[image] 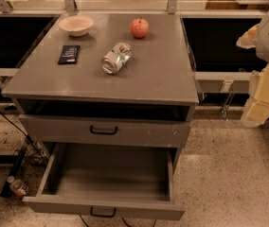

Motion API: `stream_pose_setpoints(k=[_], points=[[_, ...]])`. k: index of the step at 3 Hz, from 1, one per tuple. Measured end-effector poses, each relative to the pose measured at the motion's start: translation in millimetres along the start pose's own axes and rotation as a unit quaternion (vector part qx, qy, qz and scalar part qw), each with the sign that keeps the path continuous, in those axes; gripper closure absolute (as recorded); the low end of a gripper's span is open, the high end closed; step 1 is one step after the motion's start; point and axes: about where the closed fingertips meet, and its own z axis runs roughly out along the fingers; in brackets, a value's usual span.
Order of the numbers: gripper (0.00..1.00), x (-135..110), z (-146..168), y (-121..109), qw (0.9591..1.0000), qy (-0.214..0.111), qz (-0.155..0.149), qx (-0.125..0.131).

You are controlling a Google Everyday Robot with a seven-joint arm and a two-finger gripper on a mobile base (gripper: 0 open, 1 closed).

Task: Close middle drawer

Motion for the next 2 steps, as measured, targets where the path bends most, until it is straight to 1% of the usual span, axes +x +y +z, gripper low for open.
stream_pose_setpoints(k=[1, 2], points=[[0.00, 0.0, 0.0, 0.0, 1.0000, 0.000, 0.000, 0.000], [0.17, 0.0, 0.0, 0.0, 1.0000, 0.000, 0.000, 0.000]])
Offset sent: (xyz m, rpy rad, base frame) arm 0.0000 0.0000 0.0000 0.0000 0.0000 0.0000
